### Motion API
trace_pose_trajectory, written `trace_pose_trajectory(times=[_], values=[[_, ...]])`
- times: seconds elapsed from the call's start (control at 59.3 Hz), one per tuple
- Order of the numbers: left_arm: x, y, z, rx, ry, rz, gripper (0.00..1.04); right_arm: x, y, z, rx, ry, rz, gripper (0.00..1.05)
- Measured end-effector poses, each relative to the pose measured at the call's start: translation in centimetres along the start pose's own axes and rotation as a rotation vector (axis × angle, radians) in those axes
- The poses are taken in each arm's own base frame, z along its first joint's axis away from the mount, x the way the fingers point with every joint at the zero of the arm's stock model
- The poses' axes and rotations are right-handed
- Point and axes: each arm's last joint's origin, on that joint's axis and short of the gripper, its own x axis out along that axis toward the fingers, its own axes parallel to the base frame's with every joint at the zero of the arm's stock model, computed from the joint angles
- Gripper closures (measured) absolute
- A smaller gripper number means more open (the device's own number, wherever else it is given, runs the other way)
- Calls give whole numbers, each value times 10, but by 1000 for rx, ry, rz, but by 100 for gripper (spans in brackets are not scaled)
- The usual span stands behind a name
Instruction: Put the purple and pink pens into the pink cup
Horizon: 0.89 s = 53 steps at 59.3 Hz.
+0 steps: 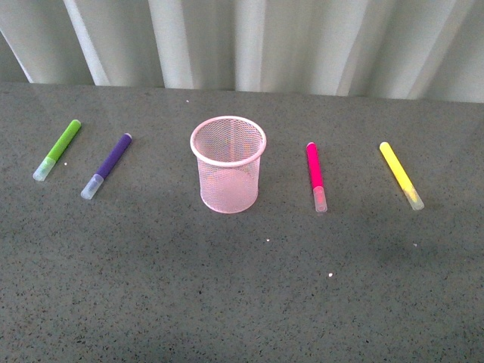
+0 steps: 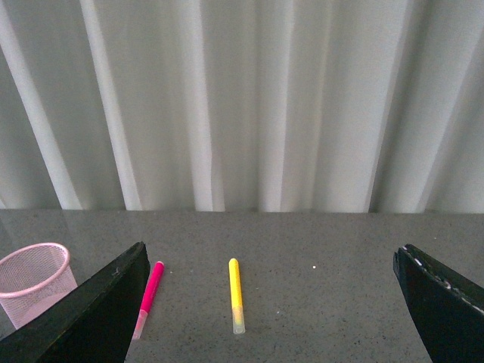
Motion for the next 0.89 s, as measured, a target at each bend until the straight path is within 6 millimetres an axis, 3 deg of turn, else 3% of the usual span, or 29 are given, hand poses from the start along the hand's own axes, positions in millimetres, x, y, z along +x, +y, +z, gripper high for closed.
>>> trace_pose_trajectory(times=[0.152,0.236,0.32,0.472,0.624,0.742,0.893], values=[[50,-17,67,64,-132,-120,7,0,0,0,0,0,0,7],[98,-22,102,141,-116,-141,7,0,0,0,0,0,0,7],[149,-22,115,161,-1,-139,7,0,0,0,0,0,0,7],[240,-11,115,188,185,-19,7,0,0,0,0,0,0,7],[308,3,102,239,322,49,7,0,0,0,0,0,0,7],[340,21,85,268,433,102,7,0,0,0,0,0,0,7],[350,49,60,247,590,191,7,0,0,0,0,0,0,7]])
